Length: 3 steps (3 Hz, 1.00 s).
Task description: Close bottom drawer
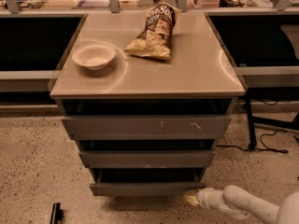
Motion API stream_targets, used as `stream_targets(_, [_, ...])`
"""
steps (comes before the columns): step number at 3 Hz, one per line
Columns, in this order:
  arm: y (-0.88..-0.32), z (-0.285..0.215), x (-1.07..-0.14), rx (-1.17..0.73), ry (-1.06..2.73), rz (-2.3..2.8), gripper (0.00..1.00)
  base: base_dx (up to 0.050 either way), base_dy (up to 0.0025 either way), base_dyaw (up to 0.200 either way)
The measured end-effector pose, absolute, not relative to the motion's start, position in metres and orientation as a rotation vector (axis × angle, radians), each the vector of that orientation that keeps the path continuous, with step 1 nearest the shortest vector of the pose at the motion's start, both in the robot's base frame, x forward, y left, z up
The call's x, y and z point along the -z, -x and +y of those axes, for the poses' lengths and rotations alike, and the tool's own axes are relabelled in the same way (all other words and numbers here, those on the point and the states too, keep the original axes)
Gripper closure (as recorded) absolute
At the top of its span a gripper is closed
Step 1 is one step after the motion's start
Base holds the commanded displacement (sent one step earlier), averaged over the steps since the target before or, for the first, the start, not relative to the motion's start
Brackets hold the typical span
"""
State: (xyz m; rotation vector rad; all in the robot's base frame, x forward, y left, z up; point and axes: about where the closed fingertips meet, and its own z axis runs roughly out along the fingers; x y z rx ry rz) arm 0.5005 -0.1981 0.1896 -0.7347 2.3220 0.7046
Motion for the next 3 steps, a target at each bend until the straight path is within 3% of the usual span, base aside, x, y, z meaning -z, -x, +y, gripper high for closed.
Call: stream_targets(3, [-0.524, -0.182, -0.152, -0.998, 0.826, 2.221, 1.0, 0.0, 0.0, 0.0])
